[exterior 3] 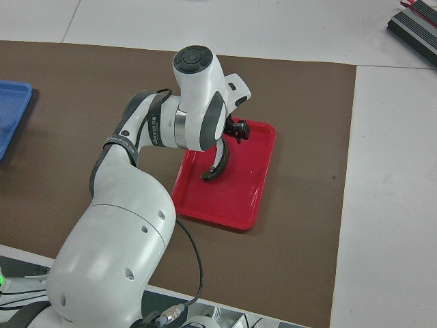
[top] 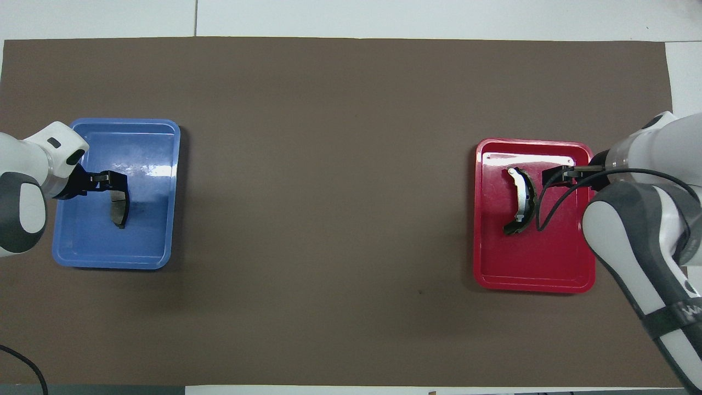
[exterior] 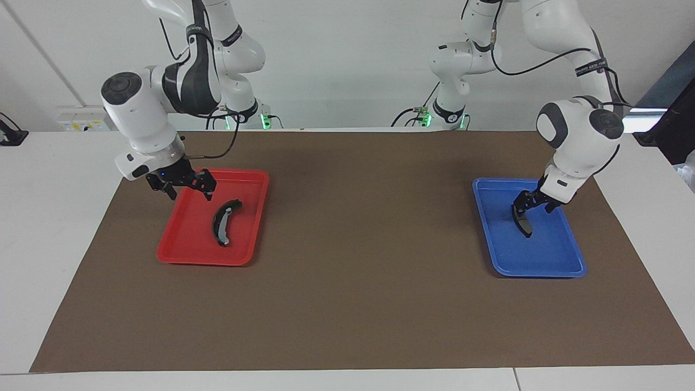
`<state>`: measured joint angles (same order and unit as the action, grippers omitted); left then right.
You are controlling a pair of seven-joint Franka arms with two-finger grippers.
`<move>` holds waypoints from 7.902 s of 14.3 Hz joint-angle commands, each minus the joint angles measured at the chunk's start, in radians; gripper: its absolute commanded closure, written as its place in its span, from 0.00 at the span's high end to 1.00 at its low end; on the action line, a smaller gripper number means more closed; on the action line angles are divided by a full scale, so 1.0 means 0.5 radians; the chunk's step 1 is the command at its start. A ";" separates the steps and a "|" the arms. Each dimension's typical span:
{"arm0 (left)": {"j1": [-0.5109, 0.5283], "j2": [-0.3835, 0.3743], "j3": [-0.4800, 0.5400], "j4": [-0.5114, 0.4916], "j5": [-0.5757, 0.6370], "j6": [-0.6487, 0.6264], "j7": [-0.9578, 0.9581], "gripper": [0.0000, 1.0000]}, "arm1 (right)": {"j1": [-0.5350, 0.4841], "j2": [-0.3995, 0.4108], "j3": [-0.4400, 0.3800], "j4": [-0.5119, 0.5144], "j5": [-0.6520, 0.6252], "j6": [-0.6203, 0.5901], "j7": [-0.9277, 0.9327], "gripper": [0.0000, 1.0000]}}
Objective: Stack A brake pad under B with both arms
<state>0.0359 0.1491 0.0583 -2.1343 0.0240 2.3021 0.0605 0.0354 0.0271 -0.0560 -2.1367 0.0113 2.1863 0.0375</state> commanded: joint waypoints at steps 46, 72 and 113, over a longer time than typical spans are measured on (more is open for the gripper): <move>-0.923 -0.058 -0.021 0.249 0.007 -0.278 -0.944 0.99 | 0.346 0.320 0.011 0.503 0.165 -0.255 0.063 0.00; 0.004 -0.298 -0.003 1.035 0.004 -1.484 0.099 1.00 | 1.451 1.213 0.014 1.184 0.122 0.266 1.361 0.00; -0.044 -0.335 -0.028 0.961 0.004 -1.447 -0.044 1.00 | -0.101 0.032 -0.051 1.098 0.005 -1.319 -0.041 1.00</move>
<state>0.0192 0.0073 0.0401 -1.6256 0.0224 1.5709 0.0531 0.0505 0.0977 -0.1016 -1.5481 0.0097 1.5706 0.0605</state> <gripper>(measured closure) 0.000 0.000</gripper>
